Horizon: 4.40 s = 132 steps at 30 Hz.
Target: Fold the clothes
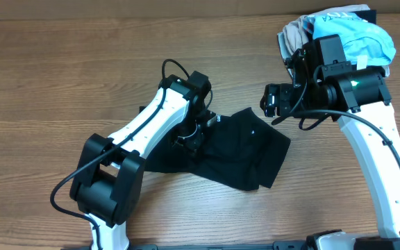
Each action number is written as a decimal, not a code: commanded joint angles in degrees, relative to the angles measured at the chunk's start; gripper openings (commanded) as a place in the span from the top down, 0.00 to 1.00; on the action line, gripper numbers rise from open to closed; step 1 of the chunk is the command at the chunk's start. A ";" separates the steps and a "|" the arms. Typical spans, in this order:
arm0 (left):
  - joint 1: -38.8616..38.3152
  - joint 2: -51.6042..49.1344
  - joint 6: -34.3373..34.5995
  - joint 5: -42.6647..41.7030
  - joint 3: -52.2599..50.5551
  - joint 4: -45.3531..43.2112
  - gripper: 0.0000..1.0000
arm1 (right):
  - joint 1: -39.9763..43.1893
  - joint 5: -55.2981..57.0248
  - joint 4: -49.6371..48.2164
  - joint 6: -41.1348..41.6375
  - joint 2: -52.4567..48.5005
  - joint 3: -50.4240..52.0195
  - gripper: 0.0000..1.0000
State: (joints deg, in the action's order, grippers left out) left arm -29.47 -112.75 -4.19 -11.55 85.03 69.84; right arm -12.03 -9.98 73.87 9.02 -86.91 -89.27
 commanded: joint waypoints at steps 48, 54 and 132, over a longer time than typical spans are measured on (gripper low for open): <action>6.60 0.26 1.01 4.90 18.99 3.82 0.35 | 7.63 -18.25 -25.05 10.40 -13.25 34.60 0.18; 6.60 0.26 0.98 4.92 19.02 3.82 0.35 | 6.73 -17.97 -26.69 10.56 -13.25 34.60 0.69; 25.40 0.24 1.20 10.49 18.95 -2.40 0.30 | -28.06 -5.07 -21.16 14.23 -20.87 -5.29 0.27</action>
State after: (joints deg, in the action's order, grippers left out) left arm -4.38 -112.75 -3.31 -1.41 102.80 67.66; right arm -42.15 -21.32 49.25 23.20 -109.01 -90.61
